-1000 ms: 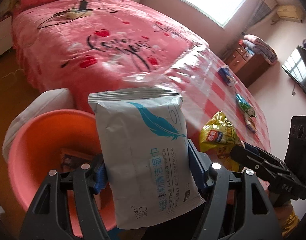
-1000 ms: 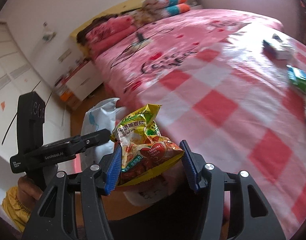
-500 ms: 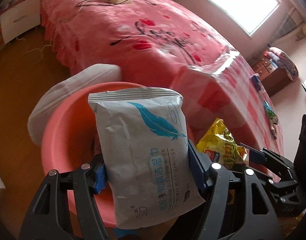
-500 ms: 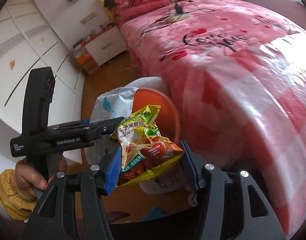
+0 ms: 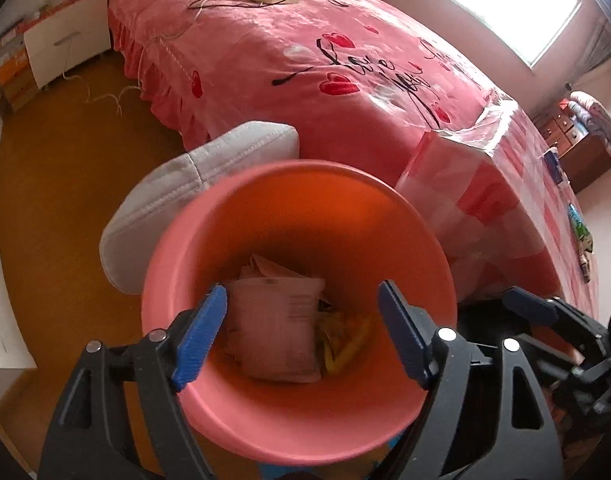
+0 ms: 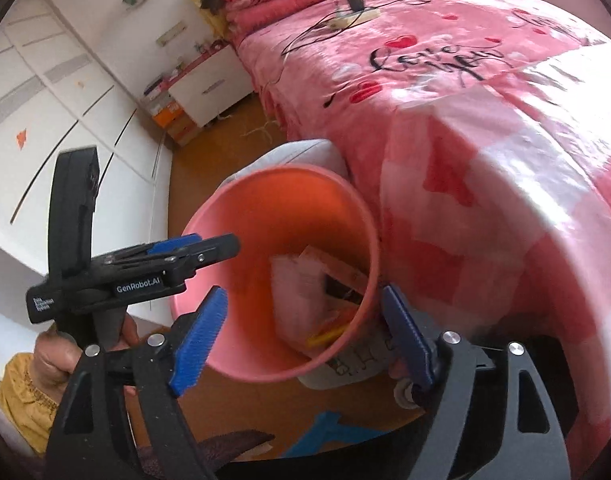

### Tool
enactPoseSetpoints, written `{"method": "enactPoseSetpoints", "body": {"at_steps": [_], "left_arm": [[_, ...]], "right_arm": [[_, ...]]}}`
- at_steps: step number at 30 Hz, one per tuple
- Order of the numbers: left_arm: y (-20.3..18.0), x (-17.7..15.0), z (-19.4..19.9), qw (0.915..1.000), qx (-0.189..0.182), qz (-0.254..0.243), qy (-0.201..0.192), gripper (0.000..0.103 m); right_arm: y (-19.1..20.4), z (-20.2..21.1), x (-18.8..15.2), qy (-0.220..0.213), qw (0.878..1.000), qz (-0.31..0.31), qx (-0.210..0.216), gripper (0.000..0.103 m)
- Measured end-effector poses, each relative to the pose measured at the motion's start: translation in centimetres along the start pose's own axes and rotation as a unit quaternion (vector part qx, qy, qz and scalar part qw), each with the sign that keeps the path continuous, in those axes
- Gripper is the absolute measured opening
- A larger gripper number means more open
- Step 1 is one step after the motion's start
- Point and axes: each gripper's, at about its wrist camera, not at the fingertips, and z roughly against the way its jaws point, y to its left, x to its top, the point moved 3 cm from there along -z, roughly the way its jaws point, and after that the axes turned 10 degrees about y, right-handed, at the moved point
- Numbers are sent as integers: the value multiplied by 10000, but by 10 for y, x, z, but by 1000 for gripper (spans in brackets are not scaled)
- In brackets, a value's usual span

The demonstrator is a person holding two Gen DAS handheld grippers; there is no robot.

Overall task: Collect trash
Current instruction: 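Open both tools over the bin to drop the wipes pack and snack bag, then move both open tools back to the remaining items on the sheet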

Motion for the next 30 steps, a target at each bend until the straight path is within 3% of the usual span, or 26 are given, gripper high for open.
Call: {"method": "enactPoseSetpoints", "body": {"at_steps": [8,21,30], "left_arm": [[-9,1,-2,10000,-43,-20,24,79],[-38,-2,-4,9998,-49,-180,93,80],[-67,-3,-4,9990,-31,-429,149,80]], "right_arm": [[-25,22,-4,-354,9985,-427,10,90],[-58,43,-22,-749,9943,-753,66,91],[-61,59,-35,-1036,9924,-650,105,92]]}}
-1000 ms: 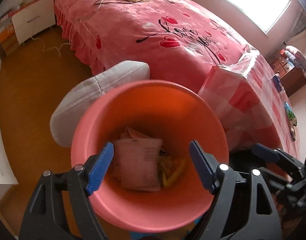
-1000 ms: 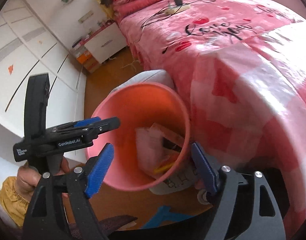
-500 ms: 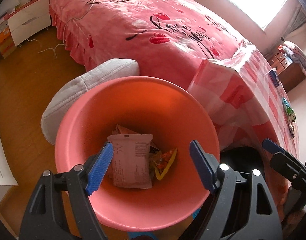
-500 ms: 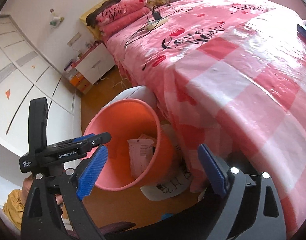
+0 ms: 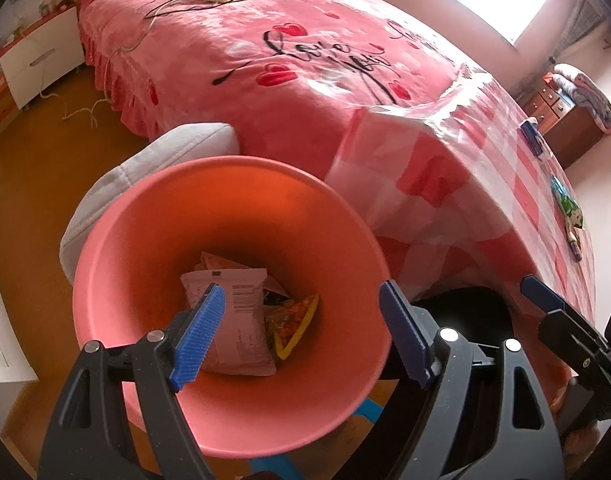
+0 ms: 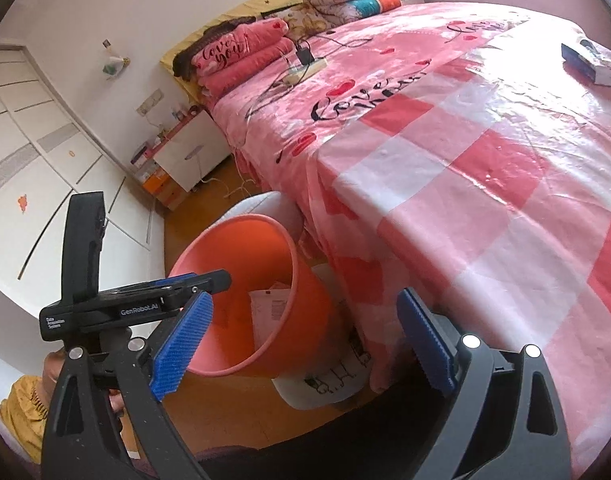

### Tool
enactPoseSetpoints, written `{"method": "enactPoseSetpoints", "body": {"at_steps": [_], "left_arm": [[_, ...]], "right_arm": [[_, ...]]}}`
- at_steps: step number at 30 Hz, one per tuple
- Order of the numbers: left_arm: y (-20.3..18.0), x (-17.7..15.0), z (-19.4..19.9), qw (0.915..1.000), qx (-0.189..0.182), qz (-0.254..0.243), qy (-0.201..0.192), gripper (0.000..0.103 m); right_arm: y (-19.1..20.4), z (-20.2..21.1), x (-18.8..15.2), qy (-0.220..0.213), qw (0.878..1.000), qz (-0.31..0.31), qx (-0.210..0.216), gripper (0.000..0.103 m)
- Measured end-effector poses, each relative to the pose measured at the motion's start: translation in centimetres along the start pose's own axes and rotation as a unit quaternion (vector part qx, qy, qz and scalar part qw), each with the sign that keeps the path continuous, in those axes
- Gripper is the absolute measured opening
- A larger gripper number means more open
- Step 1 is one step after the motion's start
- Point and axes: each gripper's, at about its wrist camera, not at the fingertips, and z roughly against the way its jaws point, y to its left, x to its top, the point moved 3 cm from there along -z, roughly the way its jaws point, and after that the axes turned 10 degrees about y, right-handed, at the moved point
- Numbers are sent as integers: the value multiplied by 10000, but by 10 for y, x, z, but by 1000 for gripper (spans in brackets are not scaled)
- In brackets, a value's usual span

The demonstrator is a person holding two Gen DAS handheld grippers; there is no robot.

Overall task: Collect trash
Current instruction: 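Move both open tools back to the remaining items on the sheet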

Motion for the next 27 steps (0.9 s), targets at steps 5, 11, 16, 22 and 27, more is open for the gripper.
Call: {"method": "enactPoseSetpoints", "body": {"at_steps": [5,11,16,22,27], "left_arm": [[-14,0,4,9999,24,-116,-32,80],[-35,2,7,9995,48,-310,-65,80],[-53,2,10,9988,63,-481,-93,80],[-75,5,12,9977,83,-659,-124,80],[-96,6,12,9964,115,-826,-116,80]], "right_arm": [[-10,12,-1,-197,9997,-57,92,92],[-20,26,-3,-409,9990,-104,120,92],[-28,36,-6,-570,9982,-135,140,92],[-43,53,-10,-777,9964,-278,212,92],[-60,69,-10,-964,9944,-399,193,92]]}}
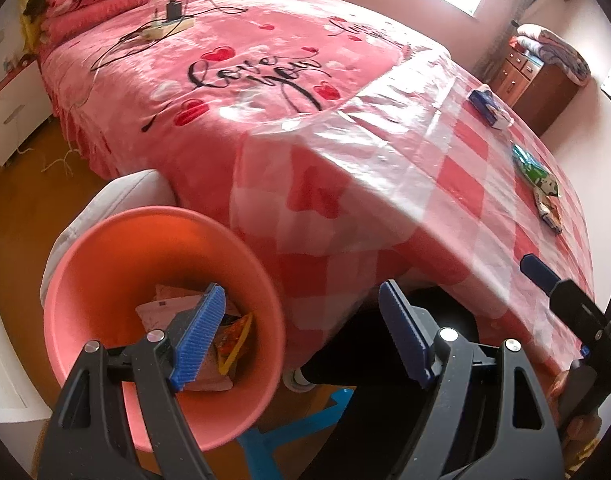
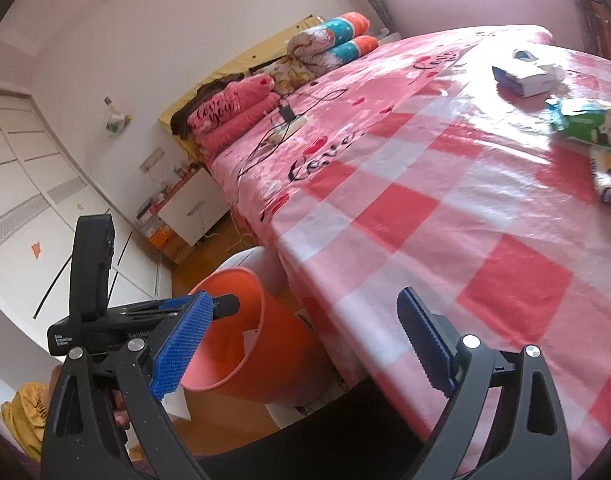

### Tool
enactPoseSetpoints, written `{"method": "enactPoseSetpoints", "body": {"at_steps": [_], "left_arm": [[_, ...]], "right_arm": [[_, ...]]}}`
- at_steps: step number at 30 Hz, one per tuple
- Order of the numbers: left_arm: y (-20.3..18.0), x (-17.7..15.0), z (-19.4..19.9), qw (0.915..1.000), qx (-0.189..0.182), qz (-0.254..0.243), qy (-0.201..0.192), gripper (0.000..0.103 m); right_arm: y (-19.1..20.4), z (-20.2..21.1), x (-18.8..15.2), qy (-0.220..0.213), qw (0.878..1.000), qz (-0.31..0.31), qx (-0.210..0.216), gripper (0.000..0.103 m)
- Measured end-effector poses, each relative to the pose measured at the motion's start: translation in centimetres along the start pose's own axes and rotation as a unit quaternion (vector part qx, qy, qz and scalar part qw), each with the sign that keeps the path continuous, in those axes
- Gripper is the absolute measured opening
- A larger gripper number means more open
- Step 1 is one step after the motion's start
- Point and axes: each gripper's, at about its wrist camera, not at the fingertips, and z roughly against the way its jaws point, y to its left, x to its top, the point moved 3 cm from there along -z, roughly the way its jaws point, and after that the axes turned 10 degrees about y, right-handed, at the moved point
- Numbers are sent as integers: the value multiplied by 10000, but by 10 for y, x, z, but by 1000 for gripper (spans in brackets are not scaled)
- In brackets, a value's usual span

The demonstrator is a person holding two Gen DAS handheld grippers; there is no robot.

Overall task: Collect trash
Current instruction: 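Move both open tools back to the remaining items on the sheet, then grasp the blue Vinda tissue pack and crumpled milk bag together with the left tool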

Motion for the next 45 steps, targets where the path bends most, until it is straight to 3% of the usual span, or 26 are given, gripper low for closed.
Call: {"method": "enactPoseSetpoints", "body": {"at_steps": [12,22,31,37,45], "left_arm": [[-58,17,2,9984,11,-570,-65,80],[-126,53,8,9934,-199,-1094,-281,80],[-237,133,2,9853,-770,-1405,-586,82],[-314,204,-36,9838,-661,-1558,-591,83],[-363,277,-106,9898,-190,-1385,-277,83]], "right_arm": [[-37,46,6,-597,9973,-351,-229,92],[-80,92,6,-1220,9879,-847,-439,92],[-118,129,7,-1684,9754,-1327,-513,92],[-128,145,4,-1825,9715,-1438,-469,92],[-146,159,2,-1918,9672,-1609,-437,92]]}}
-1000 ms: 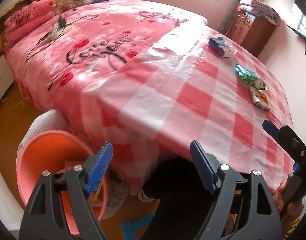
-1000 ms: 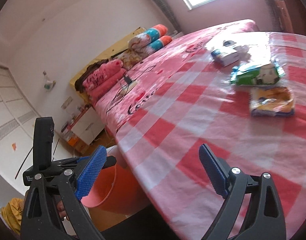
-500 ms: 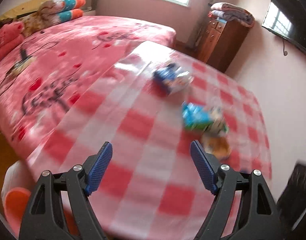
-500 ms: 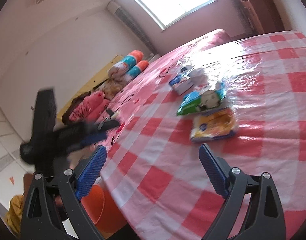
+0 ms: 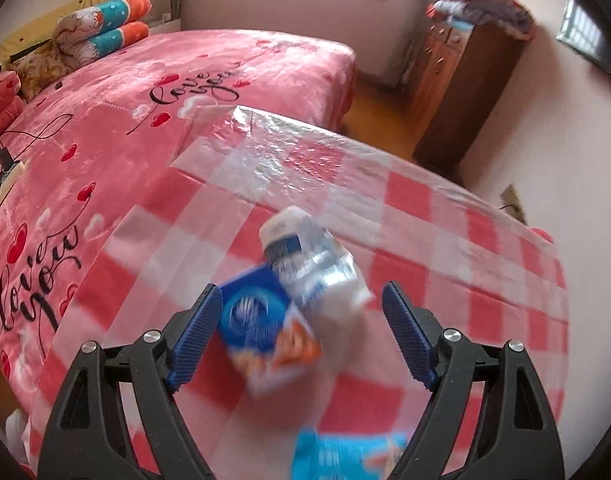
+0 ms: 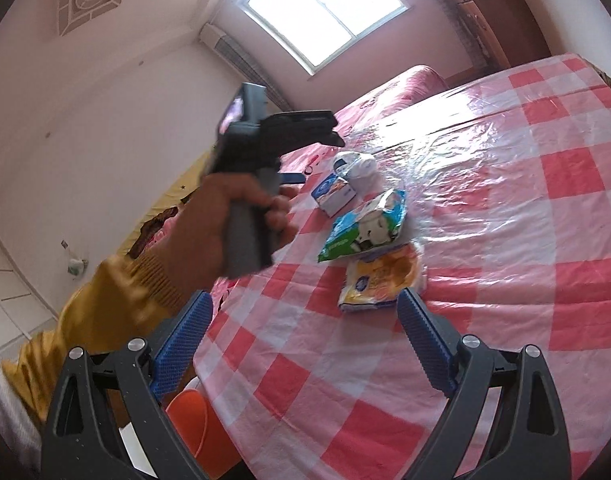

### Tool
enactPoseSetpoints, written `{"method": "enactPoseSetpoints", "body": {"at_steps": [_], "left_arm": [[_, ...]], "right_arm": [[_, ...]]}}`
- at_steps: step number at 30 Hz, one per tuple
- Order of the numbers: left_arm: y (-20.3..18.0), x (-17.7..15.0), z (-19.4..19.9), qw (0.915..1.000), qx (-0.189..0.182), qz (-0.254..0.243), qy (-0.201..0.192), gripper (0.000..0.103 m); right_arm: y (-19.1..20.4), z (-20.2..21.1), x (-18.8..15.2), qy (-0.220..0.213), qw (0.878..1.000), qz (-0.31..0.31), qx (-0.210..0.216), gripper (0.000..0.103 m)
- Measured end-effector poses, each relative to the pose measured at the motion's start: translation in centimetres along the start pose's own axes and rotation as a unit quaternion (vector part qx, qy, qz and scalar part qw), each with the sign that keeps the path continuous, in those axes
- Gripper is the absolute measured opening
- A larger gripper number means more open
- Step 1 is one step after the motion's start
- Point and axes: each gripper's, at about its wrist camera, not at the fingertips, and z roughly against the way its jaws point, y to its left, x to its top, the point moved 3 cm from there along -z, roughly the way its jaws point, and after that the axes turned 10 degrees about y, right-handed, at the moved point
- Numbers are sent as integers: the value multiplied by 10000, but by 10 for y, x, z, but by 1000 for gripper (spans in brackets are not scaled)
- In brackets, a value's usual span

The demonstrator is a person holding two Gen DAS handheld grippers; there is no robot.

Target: Collect trash

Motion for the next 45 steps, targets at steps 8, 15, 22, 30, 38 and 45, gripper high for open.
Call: {"method": "enactPoseSetpoints", "body": {"at_steps": [8,15,22,30,38,45], "left_arm": [[-1,33,-48,9988,291,114,383,83],[-6,40,-63,9974,487,-20,527,61],[-10,16,-52,9972,452,-381,459,60],[0,-52,-22,9961,235,-666,524,60],[11,-121,10,9945,-91,-845,614,58],[29,-158,53,9951,50,-977,173,60]], "right_arm": [[-16,2,4,22,9997,-235,29,92],[-20,2,3,61,9995,-302,40,92],[-21,1,4,53,9996,-292,-42,92],[-19,4,2,18,9996,-206,-204,92],[-16,2,0,117,9989,-82,-438,92],[-24,-1,4,231,9961,-120,-844,92]]}}
